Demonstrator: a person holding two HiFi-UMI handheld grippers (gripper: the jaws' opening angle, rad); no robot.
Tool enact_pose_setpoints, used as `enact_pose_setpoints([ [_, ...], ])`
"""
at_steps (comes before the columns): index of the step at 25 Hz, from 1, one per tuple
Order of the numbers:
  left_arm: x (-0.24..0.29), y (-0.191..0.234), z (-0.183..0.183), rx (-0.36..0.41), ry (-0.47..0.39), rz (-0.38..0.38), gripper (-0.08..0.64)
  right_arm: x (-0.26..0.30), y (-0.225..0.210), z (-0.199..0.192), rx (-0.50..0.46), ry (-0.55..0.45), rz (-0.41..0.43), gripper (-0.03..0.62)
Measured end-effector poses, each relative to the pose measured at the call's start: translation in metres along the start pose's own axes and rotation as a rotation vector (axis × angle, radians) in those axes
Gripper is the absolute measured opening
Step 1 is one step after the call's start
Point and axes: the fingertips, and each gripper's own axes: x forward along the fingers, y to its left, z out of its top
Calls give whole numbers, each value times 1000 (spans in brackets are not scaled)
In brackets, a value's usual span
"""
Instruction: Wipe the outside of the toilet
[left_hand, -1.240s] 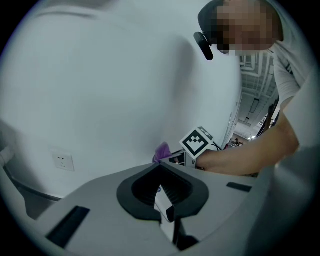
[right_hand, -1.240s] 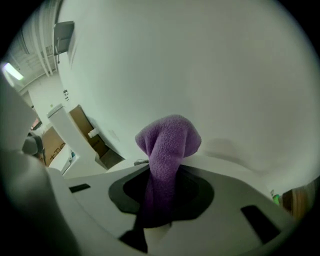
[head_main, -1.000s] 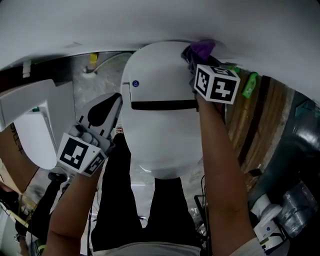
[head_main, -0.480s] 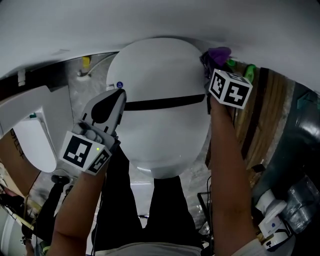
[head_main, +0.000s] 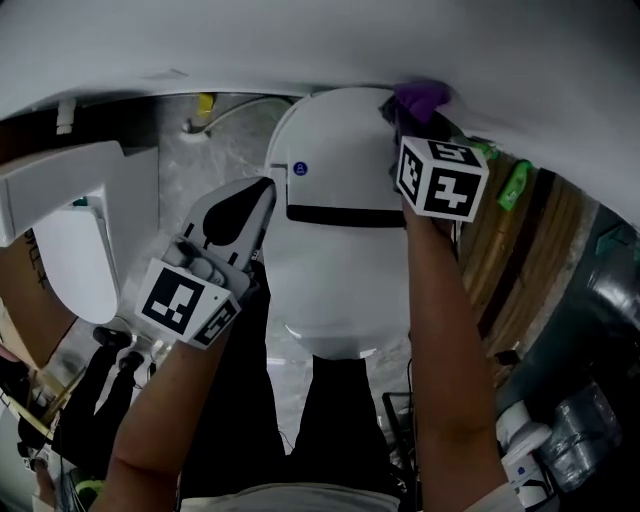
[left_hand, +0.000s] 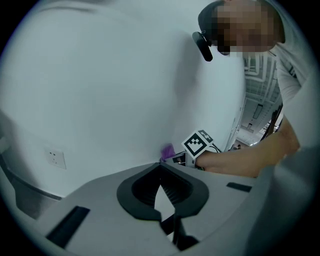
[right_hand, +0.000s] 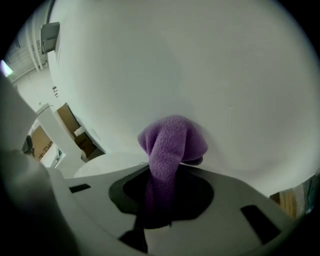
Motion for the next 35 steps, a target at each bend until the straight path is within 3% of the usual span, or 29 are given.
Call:
enact_pose_setpoints([
  [9, -24, 29, 2, -7, -10, 27, 6, 13, 152, 6, -213, 23, 165, 94],
  [18, -22, 21, -6, 4, 3, 20, 6, -22, 194, -43, -214, 35, 249, 94],
  [26, 13, -17, -18, 26, 30, 3, 6, -58, 155, -83, -157, 24, 276, 94],
  [30, 44, -51, -24, 42, 49, -37, 6, -76, 94, -100, -95, 5, 226, 94],
  [35, 77, -91, -28, 54, 60, -77, 6, -95, -3, -128, -4, 0, 104, 95],
])
